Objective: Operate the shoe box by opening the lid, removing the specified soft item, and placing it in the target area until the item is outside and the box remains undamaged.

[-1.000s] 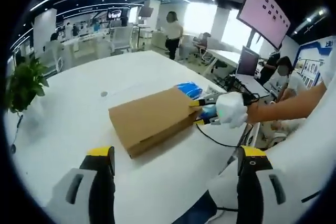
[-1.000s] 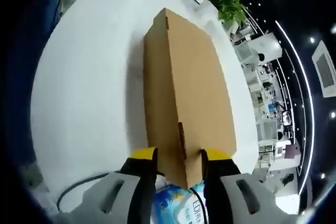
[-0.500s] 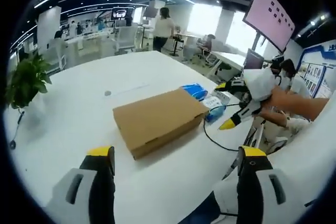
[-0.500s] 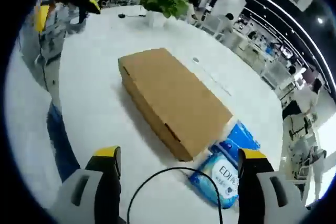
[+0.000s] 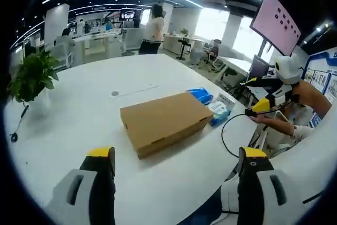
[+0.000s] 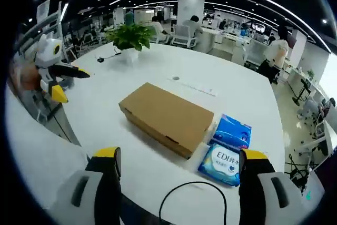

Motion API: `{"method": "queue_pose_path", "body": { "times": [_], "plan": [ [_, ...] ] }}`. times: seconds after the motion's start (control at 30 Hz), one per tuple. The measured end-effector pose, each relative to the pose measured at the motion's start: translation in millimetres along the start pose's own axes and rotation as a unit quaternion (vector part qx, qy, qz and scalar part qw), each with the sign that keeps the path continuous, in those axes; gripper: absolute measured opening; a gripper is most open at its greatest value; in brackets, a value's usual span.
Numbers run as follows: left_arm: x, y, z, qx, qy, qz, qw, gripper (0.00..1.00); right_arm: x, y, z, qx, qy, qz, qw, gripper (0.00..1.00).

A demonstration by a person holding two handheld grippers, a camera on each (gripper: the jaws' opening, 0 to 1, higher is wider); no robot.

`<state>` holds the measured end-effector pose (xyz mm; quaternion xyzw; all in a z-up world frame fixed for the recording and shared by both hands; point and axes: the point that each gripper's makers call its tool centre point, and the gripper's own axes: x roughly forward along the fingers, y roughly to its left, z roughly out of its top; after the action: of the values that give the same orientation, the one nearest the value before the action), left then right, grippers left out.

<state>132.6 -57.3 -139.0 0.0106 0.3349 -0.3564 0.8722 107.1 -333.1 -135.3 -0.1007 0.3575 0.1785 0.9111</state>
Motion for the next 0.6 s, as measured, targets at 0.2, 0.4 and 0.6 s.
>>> {"method": "queue_pose_path", "body": {
  "times": [0.2, 0.4, 0.6],
  "plan": [
    [1.8, -1.6, -3.5, -0.009, 0.000, -0.002, 1.0000, 0.99, -8.7, -12.9, -14.9, 0.031, 0.000, -0.020, 0.9993, 0.94],
    [9.5, -8.8, -1.9, -0.003, 0.005, -0.010, 0.9999, 0.99, -6.9, -17.3, -17.9, 0.046, -0.005, -0.026, 0.9986, 0.94],
    [16.2, -13.6, 4.0, 0.004, 0.008, -0.017, 0.9998, 0.99, -4.1, -17.3, -13.7, 0.060, -0.018, -0.026, 0.9977, 0.94]
  ]
}}
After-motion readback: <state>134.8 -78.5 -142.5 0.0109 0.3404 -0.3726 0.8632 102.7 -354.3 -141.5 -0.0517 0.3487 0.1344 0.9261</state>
